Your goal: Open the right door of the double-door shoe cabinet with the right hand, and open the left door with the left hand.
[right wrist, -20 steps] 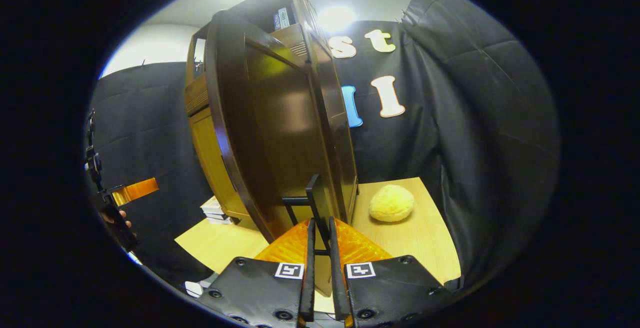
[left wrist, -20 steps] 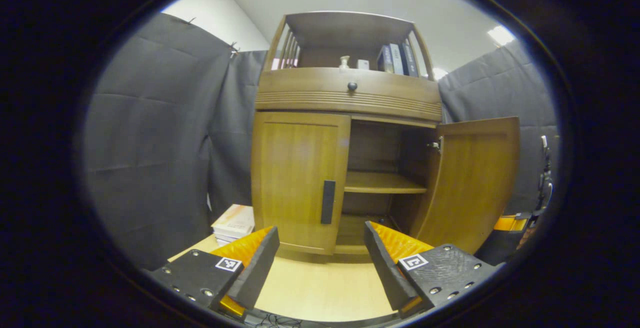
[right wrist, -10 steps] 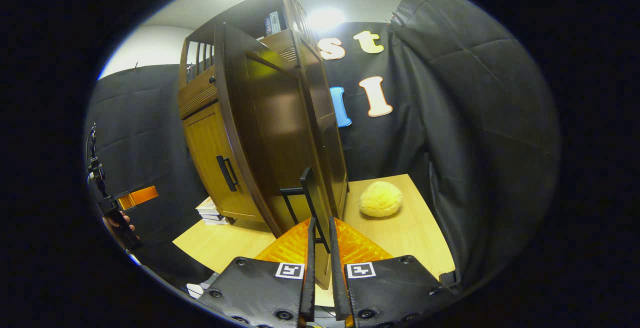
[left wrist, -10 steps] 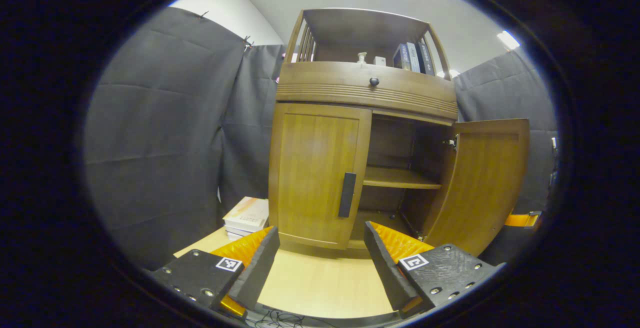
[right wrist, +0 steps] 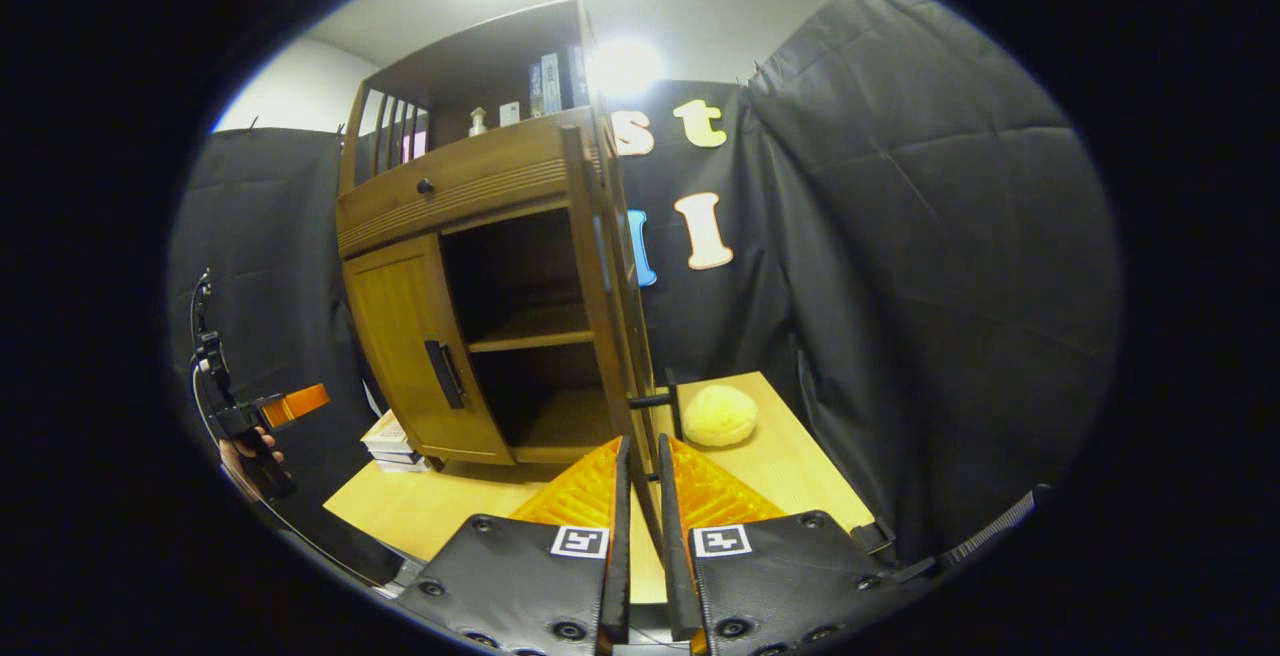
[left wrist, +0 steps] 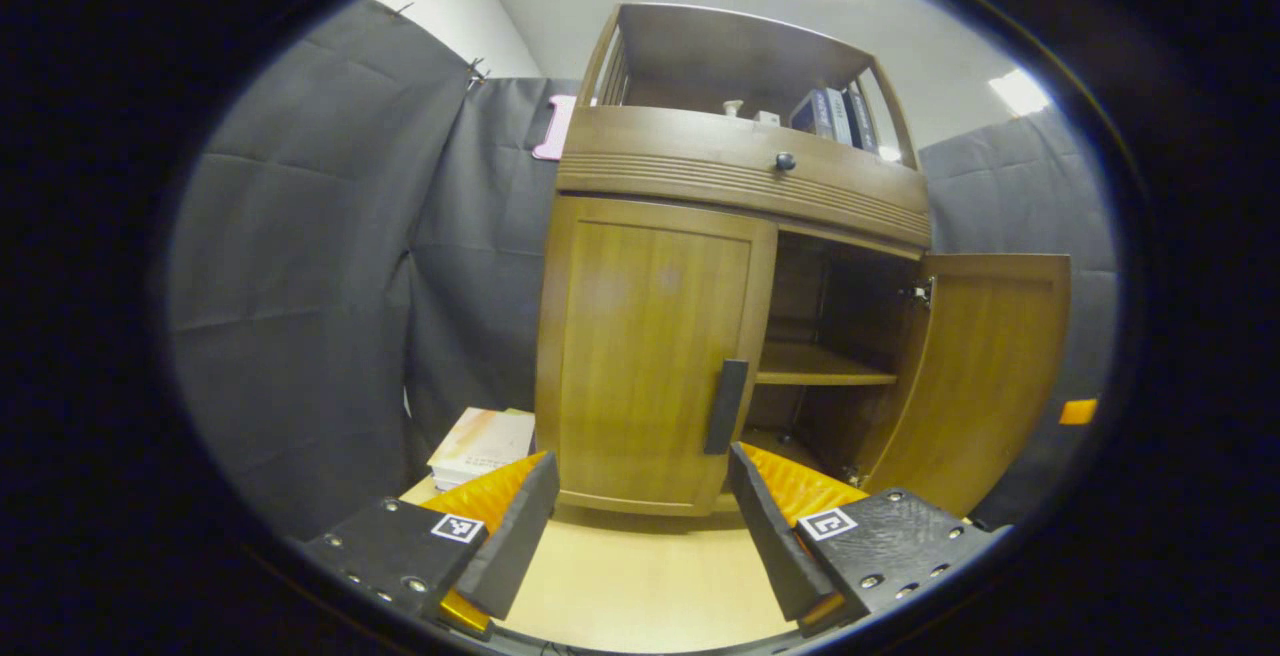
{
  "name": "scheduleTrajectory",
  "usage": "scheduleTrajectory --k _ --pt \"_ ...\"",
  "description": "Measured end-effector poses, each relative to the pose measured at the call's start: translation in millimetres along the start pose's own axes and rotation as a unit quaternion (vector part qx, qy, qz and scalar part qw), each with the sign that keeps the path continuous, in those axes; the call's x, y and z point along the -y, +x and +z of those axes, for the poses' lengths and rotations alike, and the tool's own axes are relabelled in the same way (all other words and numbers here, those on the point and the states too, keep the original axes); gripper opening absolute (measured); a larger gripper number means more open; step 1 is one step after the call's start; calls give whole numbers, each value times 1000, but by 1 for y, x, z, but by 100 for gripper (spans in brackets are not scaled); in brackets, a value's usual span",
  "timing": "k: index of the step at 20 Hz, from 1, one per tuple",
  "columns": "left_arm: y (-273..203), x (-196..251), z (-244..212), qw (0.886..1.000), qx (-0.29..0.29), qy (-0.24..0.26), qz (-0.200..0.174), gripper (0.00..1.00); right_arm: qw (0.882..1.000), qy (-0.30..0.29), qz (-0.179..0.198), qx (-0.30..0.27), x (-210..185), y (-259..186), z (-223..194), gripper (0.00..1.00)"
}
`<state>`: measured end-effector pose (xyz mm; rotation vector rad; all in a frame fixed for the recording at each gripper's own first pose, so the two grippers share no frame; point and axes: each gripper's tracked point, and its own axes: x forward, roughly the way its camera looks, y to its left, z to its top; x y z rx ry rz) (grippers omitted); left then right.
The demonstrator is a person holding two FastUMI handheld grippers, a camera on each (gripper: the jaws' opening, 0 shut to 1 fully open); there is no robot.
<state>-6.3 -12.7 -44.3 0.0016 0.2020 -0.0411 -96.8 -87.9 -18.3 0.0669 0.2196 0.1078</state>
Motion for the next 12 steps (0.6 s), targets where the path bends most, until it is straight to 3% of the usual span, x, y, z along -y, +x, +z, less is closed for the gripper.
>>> scheduleTrajectory --k 4,6,8,12 --pt "12 -14 -14 998 -7 45 -48 99 999 -19 -25 27 -47 -14 18 17" --pt "15 -6 -21 996 -14 41 -76 99 999 -15 -21 26 -73 -13 16 18" --pt "20 2 -19 994 -9 37 -101 99 999 -24 -17 33 -93 -8 23 36" --pt "34 23 -3 992 12 29 -120 99 998 -28 7 58 -128 13 43 84"
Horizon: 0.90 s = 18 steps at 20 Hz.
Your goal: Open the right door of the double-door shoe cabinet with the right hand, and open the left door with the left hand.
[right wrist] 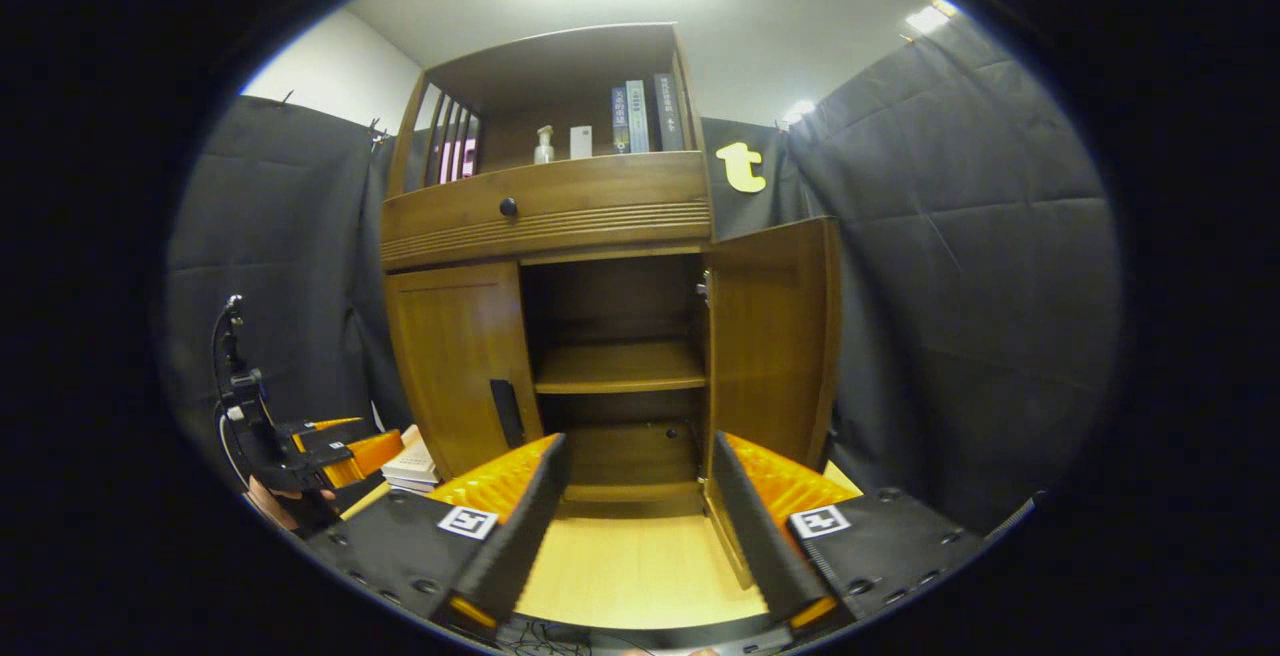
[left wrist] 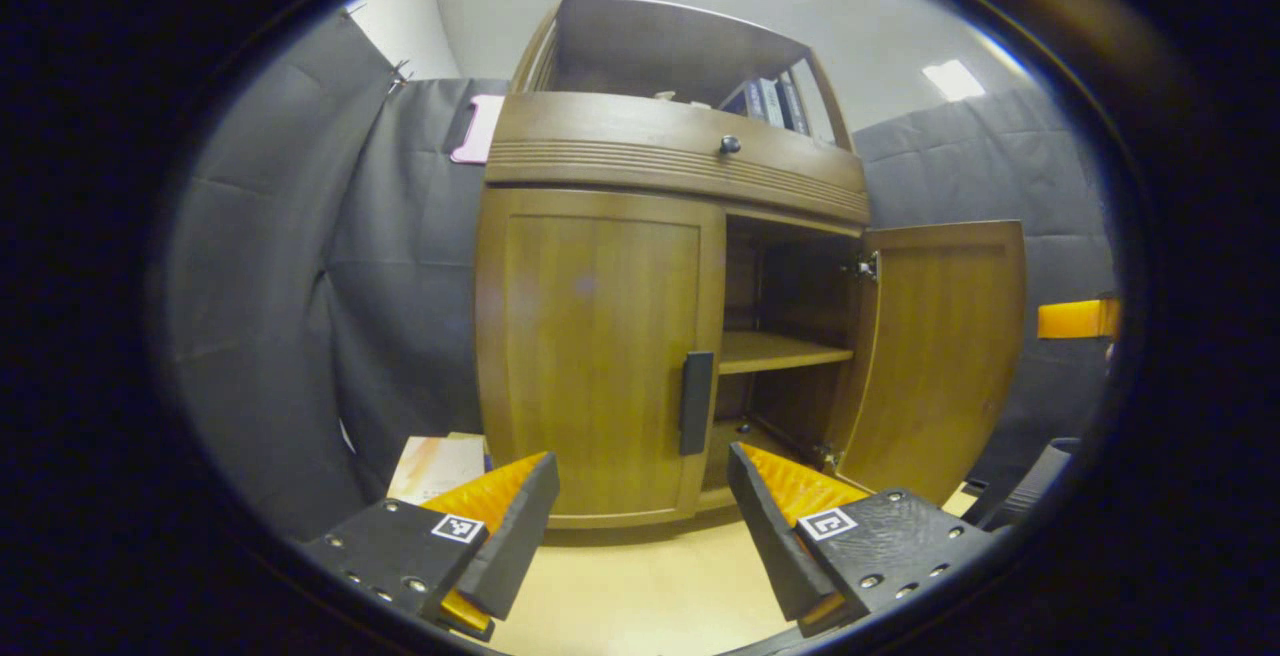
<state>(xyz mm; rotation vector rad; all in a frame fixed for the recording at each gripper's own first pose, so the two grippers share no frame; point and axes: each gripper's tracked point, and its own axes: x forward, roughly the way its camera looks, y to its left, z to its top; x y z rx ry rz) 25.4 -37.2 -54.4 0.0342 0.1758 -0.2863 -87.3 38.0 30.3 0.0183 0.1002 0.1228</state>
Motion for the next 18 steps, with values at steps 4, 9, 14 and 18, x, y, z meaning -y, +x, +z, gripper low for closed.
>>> scheduleTrajectory --k 4,9,14,18 --pt "28 17 10 999 2 -30 -19 99 1000 -24 -7 18 -4 35 9 98" --pt "76 19 18 1000 5 -22 17 99 998 -53 1 36 2 67 8 98" --pt "121 30 6 999 -5 1 38 99 997 -47 59 20 -15 88 -11 95" --pt "151 40 -10 999 -19 -5 51 99 996 -50 76 27 -10 105 -12 97"
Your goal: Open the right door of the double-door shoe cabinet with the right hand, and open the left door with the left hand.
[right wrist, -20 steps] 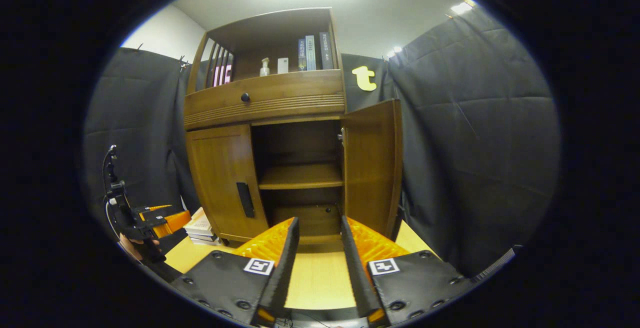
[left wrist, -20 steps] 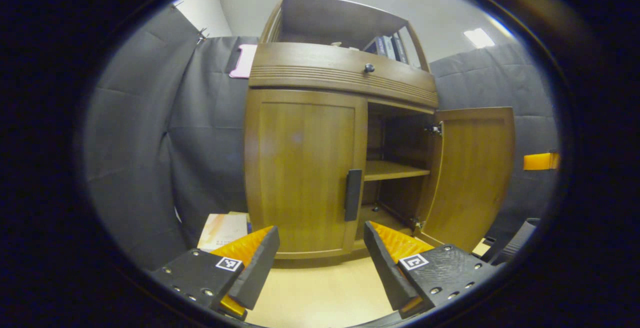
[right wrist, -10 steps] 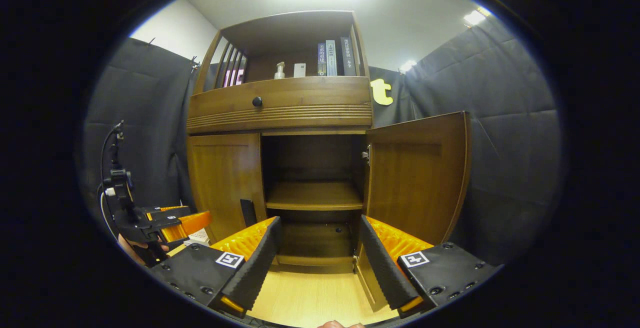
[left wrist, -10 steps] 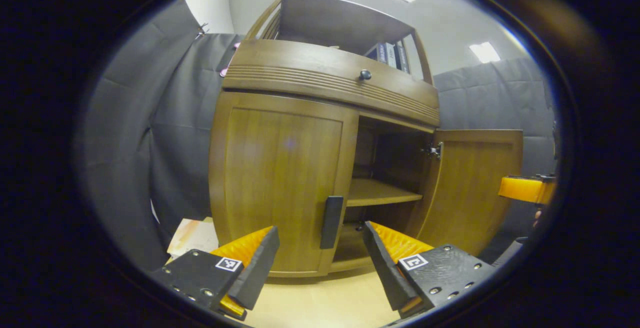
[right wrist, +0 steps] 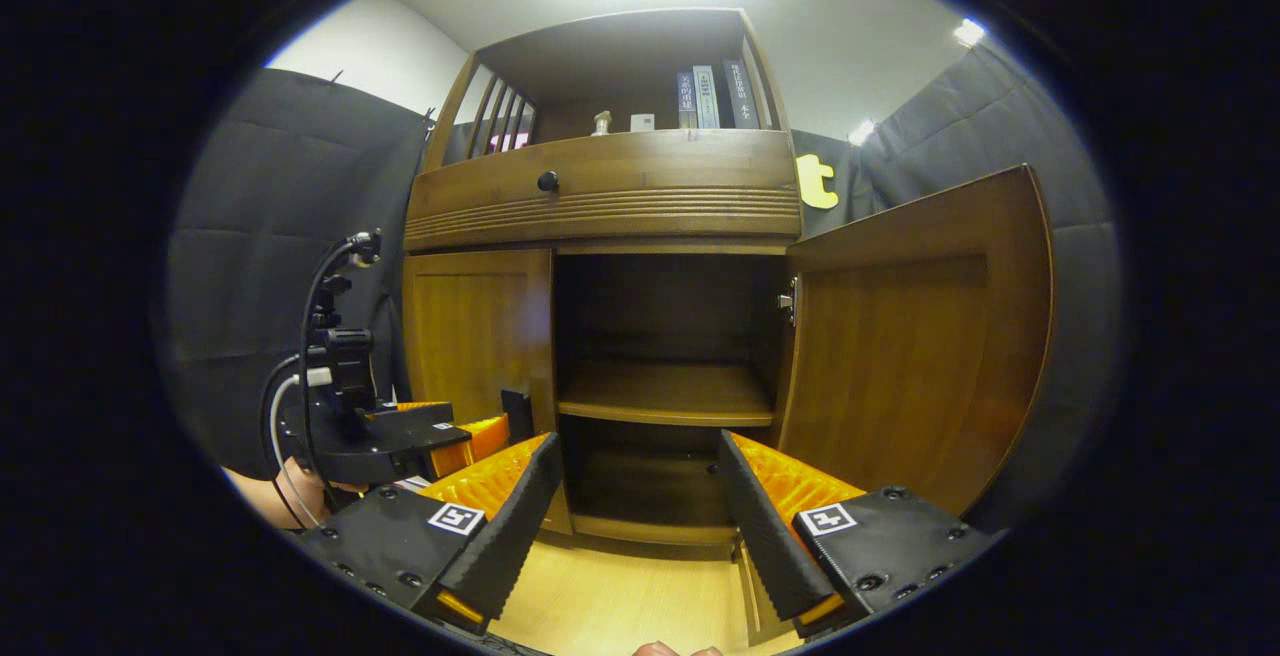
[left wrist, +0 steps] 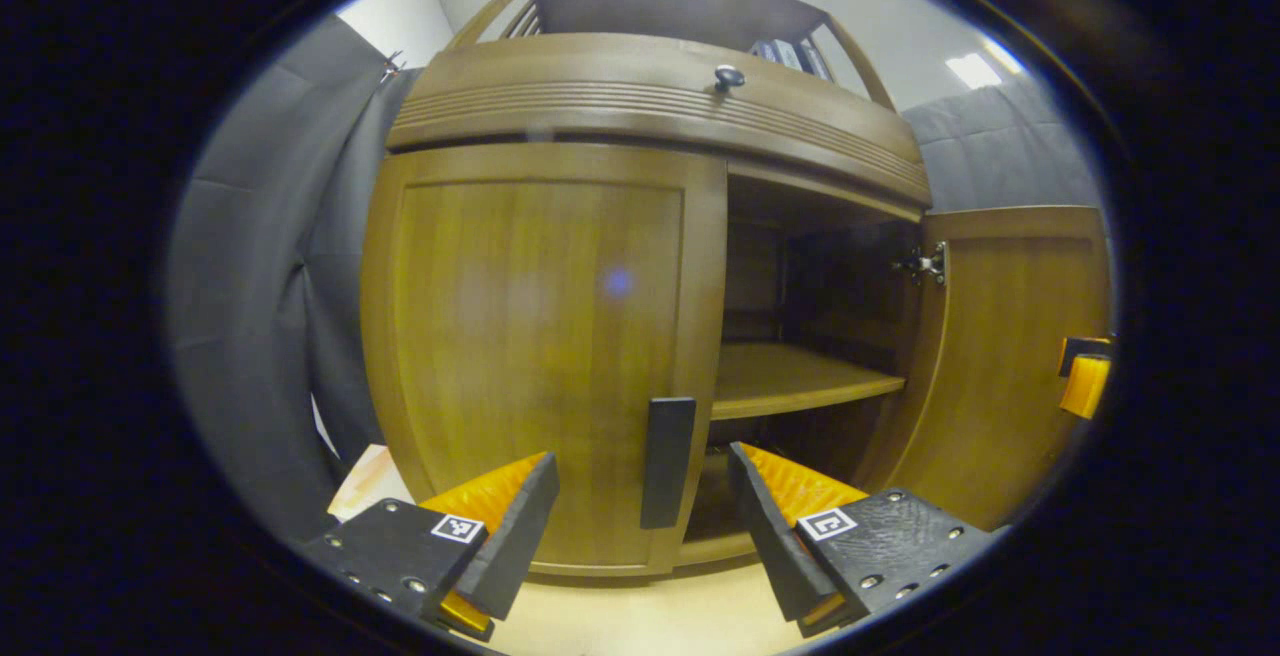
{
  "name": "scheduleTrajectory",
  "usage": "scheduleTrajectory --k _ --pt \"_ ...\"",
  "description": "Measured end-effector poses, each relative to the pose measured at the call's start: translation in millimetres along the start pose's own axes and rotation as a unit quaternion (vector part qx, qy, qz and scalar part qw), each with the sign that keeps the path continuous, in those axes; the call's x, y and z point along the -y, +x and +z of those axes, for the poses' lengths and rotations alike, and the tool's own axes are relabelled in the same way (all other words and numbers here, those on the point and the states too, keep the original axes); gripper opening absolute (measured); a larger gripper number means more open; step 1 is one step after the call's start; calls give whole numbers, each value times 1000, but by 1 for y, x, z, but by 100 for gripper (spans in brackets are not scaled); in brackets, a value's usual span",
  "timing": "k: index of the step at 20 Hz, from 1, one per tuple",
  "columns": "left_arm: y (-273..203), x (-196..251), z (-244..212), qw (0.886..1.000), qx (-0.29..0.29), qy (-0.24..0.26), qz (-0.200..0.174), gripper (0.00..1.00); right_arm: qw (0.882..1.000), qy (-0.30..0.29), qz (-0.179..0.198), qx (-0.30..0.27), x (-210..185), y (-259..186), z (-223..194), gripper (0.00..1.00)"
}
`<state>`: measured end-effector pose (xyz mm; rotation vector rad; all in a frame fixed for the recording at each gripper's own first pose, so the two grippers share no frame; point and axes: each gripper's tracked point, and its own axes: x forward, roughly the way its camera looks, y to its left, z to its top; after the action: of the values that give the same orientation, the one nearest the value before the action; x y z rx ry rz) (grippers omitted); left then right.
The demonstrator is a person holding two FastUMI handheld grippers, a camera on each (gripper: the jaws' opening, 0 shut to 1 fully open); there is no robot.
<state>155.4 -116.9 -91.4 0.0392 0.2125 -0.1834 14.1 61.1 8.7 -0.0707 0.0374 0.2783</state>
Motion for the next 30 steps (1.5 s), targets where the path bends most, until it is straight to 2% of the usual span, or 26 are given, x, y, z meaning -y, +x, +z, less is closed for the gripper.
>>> scheduleTrajectory --k 10,17,22,25,30 --pt "57 6 -18 999 -23 1 30 99 1000 -1 20 -10 14 47 -11 97" --pt "70 12 -28 999 -36 -14 38 46 998 -3 58 -17 8 67 -20 98" --pt "71 10 -30 997 -33 17 71 29 997 2 70 -22 14 78 -24 97" --pt "70 12 -29 997 -29 1 74 18 997 -10 80 -14 13 80 -23 98" --pt "65 12 -28 998 -28 3 64 16 995 -17 97 -11 6 79 -23 97"
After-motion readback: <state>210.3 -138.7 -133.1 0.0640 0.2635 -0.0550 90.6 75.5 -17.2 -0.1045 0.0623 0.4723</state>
